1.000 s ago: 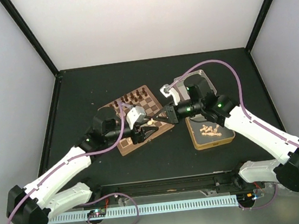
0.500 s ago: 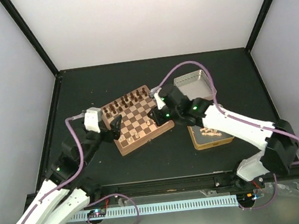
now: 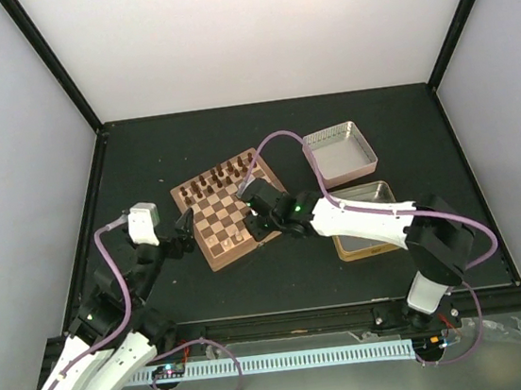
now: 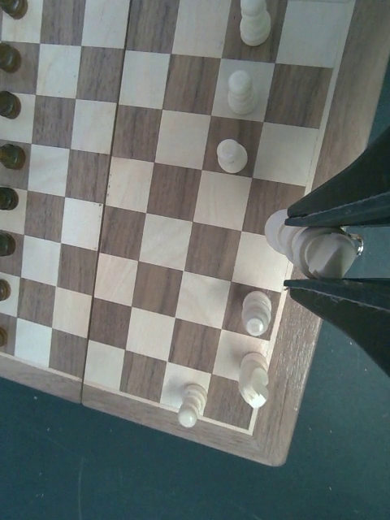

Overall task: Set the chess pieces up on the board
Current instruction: Place the chess piece on the chessboard.

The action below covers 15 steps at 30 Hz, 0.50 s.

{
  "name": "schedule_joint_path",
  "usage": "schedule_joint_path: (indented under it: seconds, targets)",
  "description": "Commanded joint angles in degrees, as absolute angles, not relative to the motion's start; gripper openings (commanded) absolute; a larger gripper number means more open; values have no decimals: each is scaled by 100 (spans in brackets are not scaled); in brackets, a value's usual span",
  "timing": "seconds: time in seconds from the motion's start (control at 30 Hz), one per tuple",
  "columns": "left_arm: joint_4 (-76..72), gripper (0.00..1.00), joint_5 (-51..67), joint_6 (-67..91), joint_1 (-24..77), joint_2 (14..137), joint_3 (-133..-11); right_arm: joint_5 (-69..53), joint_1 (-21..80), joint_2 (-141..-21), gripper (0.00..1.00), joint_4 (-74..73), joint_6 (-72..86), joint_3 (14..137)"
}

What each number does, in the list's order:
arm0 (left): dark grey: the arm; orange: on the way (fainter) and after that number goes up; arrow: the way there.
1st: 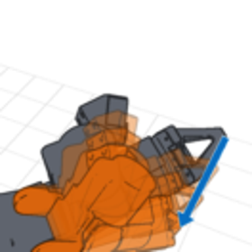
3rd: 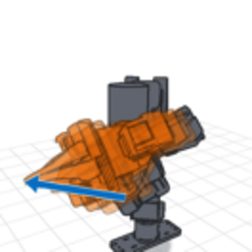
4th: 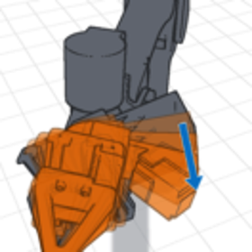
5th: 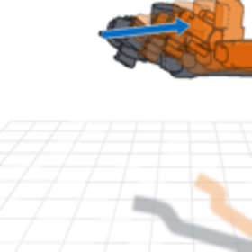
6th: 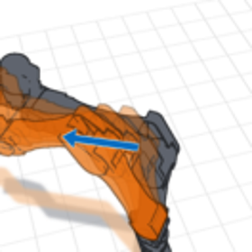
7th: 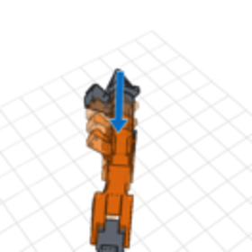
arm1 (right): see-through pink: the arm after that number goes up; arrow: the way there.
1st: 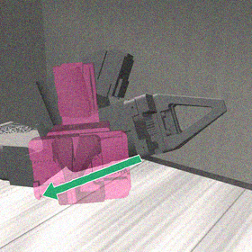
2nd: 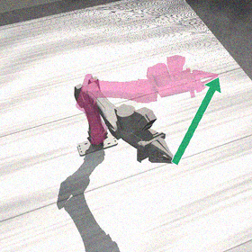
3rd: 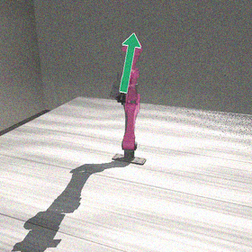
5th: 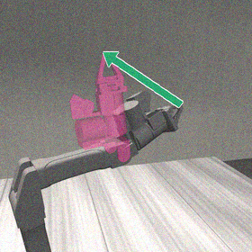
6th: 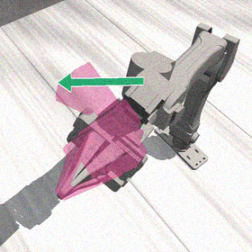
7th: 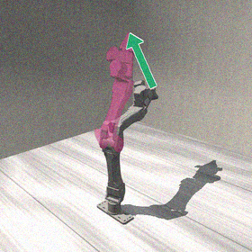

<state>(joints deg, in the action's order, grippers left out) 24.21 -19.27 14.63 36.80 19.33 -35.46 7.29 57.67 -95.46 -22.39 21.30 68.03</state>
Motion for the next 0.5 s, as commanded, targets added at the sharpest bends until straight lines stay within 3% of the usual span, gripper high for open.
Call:
schedule_joint_path:
  seconds: [0.0,0.47]
  targets:
    - [2525,94,-2081,1446,3646,1905,-3496,1059,5809,-9778,3,-1897,2134,6868]
    - [2489,94,-2030,1484,3640,1952,-3428,1057,5810,-10175,4,-1722,2209,6700]
